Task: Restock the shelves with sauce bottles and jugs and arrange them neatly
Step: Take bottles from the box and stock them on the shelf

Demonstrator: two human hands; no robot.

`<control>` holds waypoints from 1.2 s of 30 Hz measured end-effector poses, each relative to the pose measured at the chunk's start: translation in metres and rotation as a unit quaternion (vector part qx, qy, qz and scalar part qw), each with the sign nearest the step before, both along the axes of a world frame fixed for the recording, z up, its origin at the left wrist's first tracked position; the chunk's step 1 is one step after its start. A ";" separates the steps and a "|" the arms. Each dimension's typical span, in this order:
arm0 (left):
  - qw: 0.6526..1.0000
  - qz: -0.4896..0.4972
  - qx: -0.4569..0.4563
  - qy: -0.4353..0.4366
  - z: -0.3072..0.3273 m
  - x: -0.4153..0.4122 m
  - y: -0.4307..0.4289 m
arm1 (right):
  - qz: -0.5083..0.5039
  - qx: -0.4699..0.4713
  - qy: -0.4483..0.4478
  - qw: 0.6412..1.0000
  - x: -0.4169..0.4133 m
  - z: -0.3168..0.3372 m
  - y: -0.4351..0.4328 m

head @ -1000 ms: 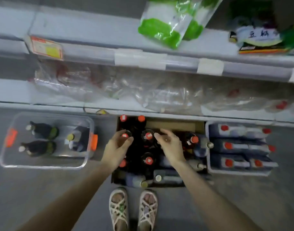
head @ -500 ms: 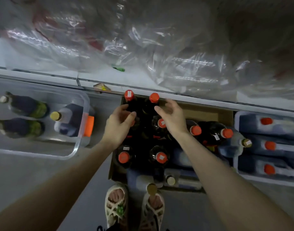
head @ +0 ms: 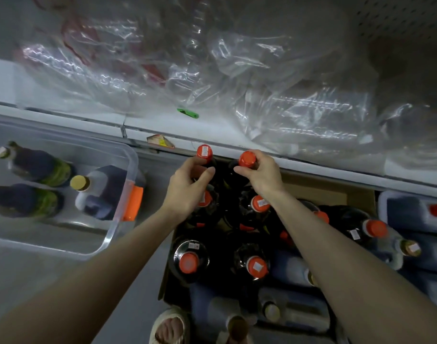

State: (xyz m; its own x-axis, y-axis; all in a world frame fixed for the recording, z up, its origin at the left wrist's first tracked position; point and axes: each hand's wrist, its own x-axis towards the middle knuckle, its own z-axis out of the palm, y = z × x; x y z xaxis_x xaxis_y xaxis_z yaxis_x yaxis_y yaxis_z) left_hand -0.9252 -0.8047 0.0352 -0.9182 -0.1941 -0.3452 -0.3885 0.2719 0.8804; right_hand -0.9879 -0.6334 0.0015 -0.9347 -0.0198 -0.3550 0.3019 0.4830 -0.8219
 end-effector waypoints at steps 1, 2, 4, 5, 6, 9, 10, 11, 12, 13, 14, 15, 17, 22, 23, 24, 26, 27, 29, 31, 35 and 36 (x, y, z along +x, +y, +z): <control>1.000 -0.001 0.004 -0.001 0.002 0.000 0.000 | -0.013 -0.004 0.003 1.000 -0.001 0.001 0.002; 1.000 -0.002 0.005 -0.003 0.007 0.001 -0.001 | -0.023 -0.010 0.006 1.000 0.000 0.005 0.003; 1.000 -0.013 -0.002 -0.013 0.019 0.003 -0.004 | -0.027 -0.027 0.017 0.999 0.001 0.020 0.002; 1.000 -0.016 -0.006 -0.018 0.026 0.006 -0.006 | -0.025 -0.035 0.022 0.999 0.002 0.028 0.000; 1.000 -0.016 -0.007 -0.022 0.036 0.008 -0.008 | -0.024 -0.041 0.024 0.999 0.004 0.042 0.000; 0.999 -0.018 -0.006 -0.030 0.074 0.014 -0.005 | -0.037 -0.059 0.034 0.997 0.010 0.093 0.005; 0.999 -0.021 -0.004 -0.033 0.094 0.015 -0.003 | -0.040 -0.064 0.040 0.996 0.011 0.117 0.008; 0.999 -0.023 -0.001 -0.032 0.111 0.016 0.000 | -0.042 -0.066 0.047 0.996 0.013 0.136 0.009; 0.999 -0.025 0.000 -0.026 0.135 0.016 0.002 | -0.042 -0.065 0.055 0.995 0.014 0.164 0.009; 0.999 -0.027 0.003 -0.022 0.159 0.016 0.004 | -0.045 -0.069 0.060 0.995 0.015 0.191 0.009; 0.999 -0.030 0.008 -0.016 0.184 0.016 0.005 | -0.051 -0.075 0.064 0.994 0.016 0.222 0.010; 0.999 -0.035 0.011 -0.009 0.213 0.015 0.006 | -0.056 -0.081 0.074 0.992 0.016 0.256 0.011; 0.999 -0.050 0.014 0.008 0.273 0.018 0.008 | -0.055 -0.081 0.103 0.990 0.015 0.330 0.014; 0.994 -0.078 0.044 0.070 0.421 0.023 0.021 | -0.029 -0.078 0.193 0.978 0.008 0.522 0.024; 0.992 -0.081 0.045 0.087 0.451 0.020 0.022 | -0.021 -0.079 0.215 0.973 0.008 0.559 0.026; 0.990 -0.085 0.046 0.099 0.476 0.015 0.023 | -0.012 -0.080 0.235 0.969 0.008 0.589 0.026; 0.986 -0.111 0.036 0.116 0.527 0.005 0.026 | -0.005 -0.087 0.272 0.958 0.013 0.648 0.025; 0.983 -0.129 0.031 0.129 0.555 0.002 0.029 | -0.002 -0.093 0.286 0.954 0.016 0.681 0.026; 0.973 -0.158 0.032 0.163 0.608 0.000 0.035 | 0.003 -0.103 0.318 0.943 0.024 0.744 0.029; 0.963 -0.184 0.050 0.192 0.659 -0.002 0.041 | 0.016 -0.099 0.364 0.926 0.032 0.804 0.034; 0.945 -0.203 0.045 0.251 0.750 0.000 0.046 | 0.043 -0.106 0.422 0.899 0.050 0.903 0.035; 0.939 -0.198 0.039 0.276 0.772 0.003 0.048 | 0.054 -0.106 0.435 0.893 0.056 0.927 0.035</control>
State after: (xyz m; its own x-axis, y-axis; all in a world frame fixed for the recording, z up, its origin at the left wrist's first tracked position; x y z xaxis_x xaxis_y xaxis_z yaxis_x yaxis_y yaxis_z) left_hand -0.9220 -0.7566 0.8071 -0.9561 0.2077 0.2069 0.2524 0.2247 0.9412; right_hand -0.9315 -0.5984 0.9287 -0.8435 -0.1076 0.5262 -0.5338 0.2761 -0.7993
